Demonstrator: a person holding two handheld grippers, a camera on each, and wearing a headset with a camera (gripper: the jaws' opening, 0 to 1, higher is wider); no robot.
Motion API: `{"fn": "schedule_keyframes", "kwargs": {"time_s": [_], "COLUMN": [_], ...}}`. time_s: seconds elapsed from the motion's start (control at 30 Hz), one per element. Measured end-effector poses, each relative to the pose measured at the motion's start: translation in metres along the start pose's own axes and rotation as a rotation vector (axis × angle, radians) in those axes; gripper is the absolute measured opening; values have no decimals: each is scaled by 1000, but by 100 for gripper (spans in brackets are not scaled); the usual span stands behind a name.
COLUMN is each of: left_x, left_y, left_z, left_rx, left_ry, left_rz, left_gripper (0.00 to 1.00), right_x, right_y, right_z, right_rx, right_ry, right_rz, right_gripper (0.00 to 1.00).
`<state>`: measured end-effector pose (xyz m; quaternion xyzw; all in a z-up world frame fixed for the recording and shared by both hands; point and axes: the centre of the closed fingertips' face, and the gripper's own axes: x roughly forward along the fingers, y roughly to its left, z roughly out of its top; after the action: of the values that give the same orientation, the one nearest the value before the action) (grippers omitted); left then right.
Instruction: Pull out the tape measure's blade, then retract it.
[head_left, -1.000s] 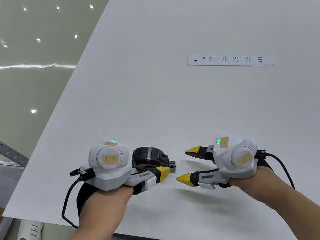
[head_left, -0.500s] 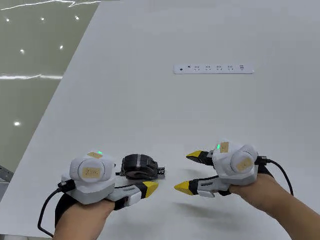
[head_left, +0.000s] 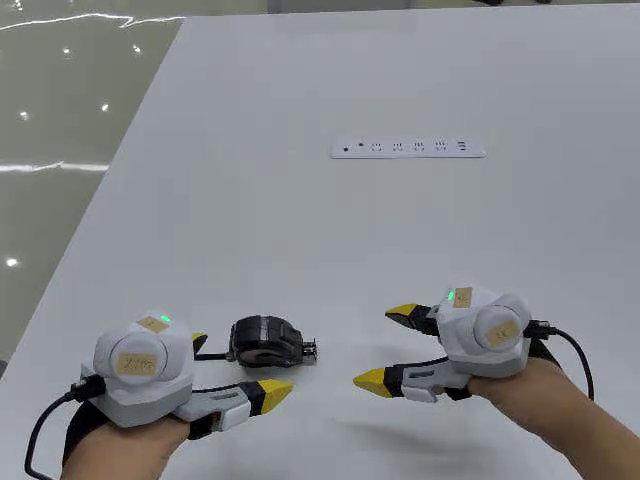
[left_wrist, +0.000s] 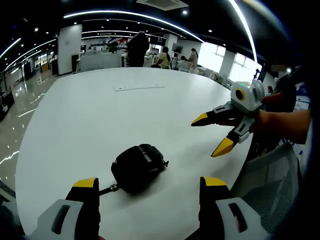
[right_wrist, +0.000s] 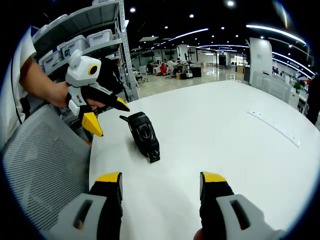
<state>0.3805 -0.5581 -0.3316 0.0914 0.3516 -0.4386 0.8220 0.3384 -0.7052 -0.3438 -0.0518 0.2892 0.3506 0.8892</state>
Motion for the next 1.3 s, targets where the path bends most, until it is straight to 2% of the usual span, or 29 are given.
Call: {"fn": "schedule_keyframes", "kwargs": {"time_s": [0.37, 0.47, 0.67, 0.97, 1.1, 1.2, 1.3], "left_x": [-16, -22, -33, -49, -55, -58, -60], "left_y": [2, 2, 6, 17, 18, 18, 16], "left_z": [-5, -8, -15, -23, -22, -25, -27], "left_rx": [30, 21, 32, 5, 6, 0, 20], "left_ry": [-9, -14, -10, -23, -42, -42, -32], "left_rz": [-25, -38, -41, -26, -26, -39, -41], "left_gripper": [82, 83, 84, 85, 86, 86, 86], "right_x": [-29, -37, -53, -76, -85, -94, -101], "right_y": [-6, -5, -8, -11, -12, -13, -13], "right_z": [-10, -14, -21, -31, -34, -39, -44], "right_rx": [42, 39, 58, 72, 76, 86, 99], "right_ry": [6, 17, 15, 10, 11, 10, 8], "right_rz": [-55, -66, -98, -148, -165, -182, -190], "right_gripper": [69, 71, 74, 78, 80, 81, 82]}}
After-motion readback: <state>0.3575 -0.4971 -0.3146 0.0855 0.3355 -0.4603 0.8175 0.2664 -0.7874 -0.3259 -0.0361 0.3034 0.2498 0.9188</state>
